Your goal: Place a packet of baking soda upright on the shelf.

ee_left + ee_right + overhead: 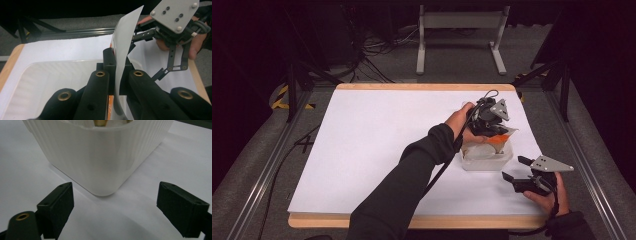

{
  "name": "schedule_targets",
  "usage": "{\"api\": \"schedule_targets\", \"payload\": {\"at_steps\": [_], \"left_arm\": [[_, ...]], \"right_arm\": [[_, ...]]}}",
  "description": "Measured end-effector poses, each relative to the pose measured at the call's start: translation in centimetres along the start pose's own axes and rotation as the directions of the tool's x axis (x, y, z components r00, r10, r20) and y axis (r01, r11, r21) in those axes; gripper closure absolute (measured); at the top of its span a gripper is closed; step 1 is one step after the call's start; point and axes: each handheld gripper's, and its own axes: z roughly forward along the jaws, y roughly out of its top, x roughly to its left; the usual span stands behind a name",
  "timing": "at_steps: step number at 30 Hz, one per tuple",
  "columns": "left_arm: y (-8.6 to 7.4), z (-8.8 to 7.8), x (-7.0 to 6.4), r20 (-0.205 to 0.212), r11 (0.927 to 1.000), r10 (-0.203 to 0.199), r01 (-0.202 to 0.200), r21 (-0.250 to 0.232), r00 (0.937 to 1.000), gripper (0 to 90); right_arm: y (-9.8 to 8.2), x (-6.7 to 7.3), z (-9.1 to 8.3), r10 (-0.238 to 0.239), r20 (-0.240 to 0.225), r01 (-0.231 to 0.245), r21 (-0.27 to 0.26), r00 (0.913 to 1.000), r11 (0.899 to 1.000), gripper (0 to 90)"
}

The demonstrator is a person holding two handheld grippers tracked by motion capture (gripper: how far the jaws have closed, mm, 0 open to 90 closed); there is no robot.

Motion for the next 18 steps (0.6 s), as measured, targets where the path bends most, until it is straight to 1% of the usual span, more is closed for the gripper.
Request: {"api": "schedule_targets", "payload": {"at_steps": [3, 10, 13, 15, 18], "left_arm": [[0.1, 0.4, 0.0, 0.007, 0.9999, 0.007, -0.008, 0.009, 0.9999, 89.2], [0.1, 1.1, -0.2, 0.018, 1.0000, -0.004, 0.004, 0.008, 0.9998, 89.3], [0.1, 1.4, -0.3, 0.019, 1.0000, -0.002, 0.002, 0.009, 0.9998, 89.3], [0.1, 1.4, -0.4, 0.017, 0.9999, 0.003, -0.003, 0.012, 0.9999, 89.1], [0.0, 1.3, -0.4, 0.015, 1.0000, 0.000, 0.000, 0.005, 0.9999, 88.8]], "right_arm": [[0.0, 0.0, 0.0, 0.001, 0.000, -0.001, -0.001, 1.0000, 1.000, 15.2], [0.0, 0.0, 0.0, 0.000, 0.001, 0.000, -0.001, 1.0000, 1.000, 15.2], [0.0, 0.0, 0.0, 0.000, 0.001, 0.000, -0.001, 1.0000, 1.000, 15.2], [0.0, 0.0, 0.0, 0.000, 0.001, 0.000, -0.001, 1.0000, 1.000, 15.2], [0.0, 0.0, 0.0, 0.000, 0.000, 0.000, -0.004, 1.0000, 1.000, 15.2]]}}
